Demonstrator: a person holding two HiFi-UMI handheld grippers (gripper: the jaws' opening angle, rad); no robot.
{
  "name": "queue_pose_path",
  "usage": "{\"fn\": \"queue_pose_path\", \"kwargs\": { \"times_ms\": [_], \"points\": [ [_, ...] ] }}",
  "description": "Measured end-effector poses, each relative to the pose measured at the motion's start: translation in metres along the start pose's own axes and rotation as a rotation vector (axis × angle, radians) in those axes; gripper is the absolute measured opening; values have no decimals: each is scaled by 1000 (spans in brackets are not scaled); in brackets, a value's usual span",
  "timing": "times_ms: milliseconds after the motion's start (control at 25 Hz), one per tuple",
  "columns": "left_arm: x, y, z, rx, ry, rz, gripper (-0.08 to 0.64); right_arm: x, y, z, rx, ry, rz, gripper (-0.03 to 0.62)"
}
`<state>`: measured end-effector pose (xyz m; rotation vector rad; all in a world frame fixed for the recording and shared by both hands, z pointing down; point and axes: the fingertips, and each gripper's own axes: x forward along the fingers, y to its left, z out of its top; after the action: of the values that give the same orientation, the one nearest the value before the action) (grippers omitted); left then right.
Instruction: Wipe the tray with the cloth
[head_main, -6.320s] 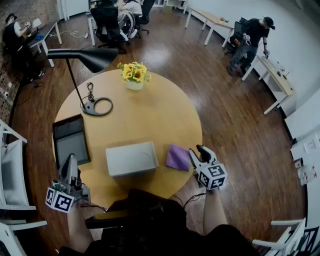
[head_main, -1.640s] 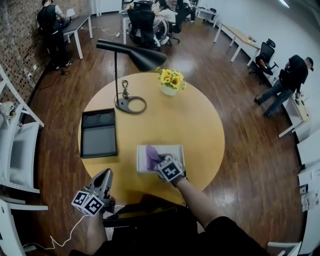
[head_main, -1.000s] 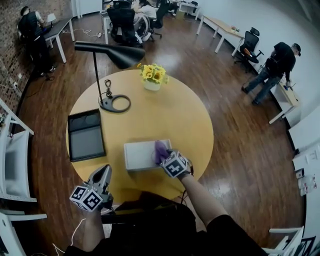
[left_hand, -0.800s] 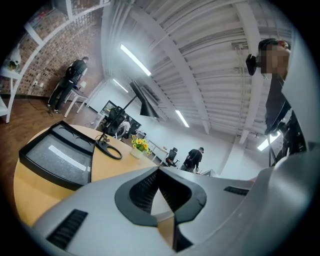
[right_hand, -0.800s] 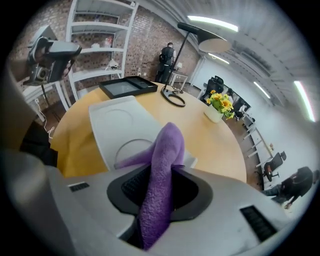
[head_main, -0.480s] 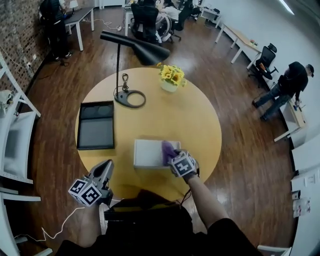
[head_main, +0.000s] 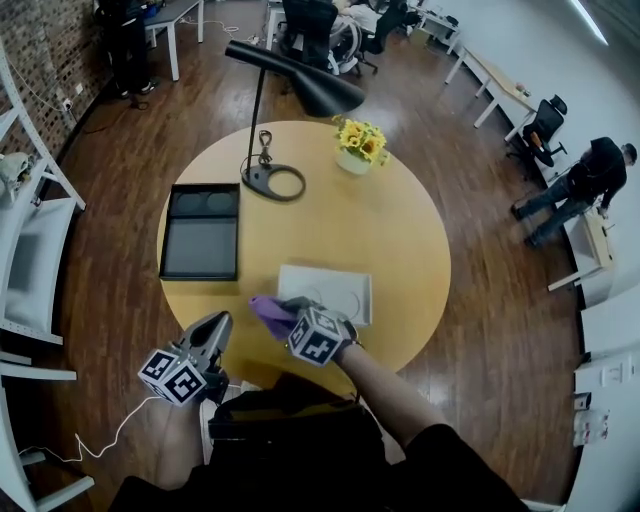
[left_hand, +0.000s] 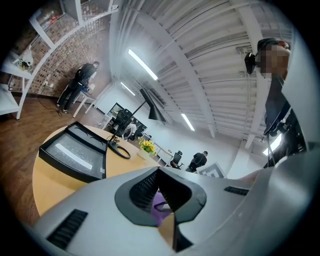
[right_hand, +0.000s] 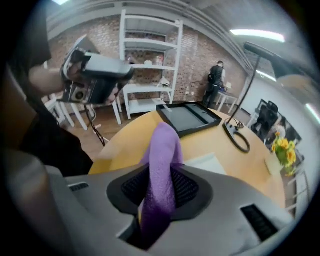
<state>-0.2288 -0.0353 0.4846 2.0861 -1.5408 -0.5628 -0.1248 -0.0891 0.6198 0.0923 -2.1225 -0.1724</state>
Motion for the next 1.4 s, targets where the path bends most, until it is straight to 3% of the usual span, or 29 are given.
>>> {"fn": "queue_pose_path", "kwargs": {
  "times_ms": [80, 200, 400, 640, 880, 1040, 1120, 1160, 1240, 1320, 1360, 1400],
  "points": [
    [-3, 3, -1, -3, 1, 7, 0, 1, 5, -3, -82, 15, -31, 110],
    [-6, 7, -2, -8, 11, 13, 0, -1, 5, -11, -99, 10, -38, 110],
    [4, 4, -7, -4, 44, -12, 0, -7, -4, -41, -75, 43, -41, 110],
    [32, -10, -18, 9, 99, -66, 0, -28, -22, -96, 45, 51, -8, 114],
    [55, -23, -27, 29, 144, -110, 0, -52, -38, -145, 94, 149, 25, 114],
    [67, -24, -30, 44, 155, -108, 0, -63, -41, -162, 76, 189, 23, 114],
    [74, -18, -34, 77, 175, -70, 0, -67, -42, -166, 100, 189, 32, 114],
    [79, -12, -38, 100, 195, -39, 0, -70, -43, -168, 153, 162, 52, 112],
    [91, 2, -50, 143, 256, 19, 6, -80, -56, -165, 350, 33, 105, 110],
    [108, 13, -67, 156, 343, 54, 198, -98, -89, -161, 592, -130, 107, 110],
    [116, 19, -75, 151, 382, 70, 246, -105, -109, -164, 703, -194, 83, 110],
    [125, 24, -83, 142, 412, 88, 247, -109, -129, -169, 800, -243, 57, 110]
  ]
}}
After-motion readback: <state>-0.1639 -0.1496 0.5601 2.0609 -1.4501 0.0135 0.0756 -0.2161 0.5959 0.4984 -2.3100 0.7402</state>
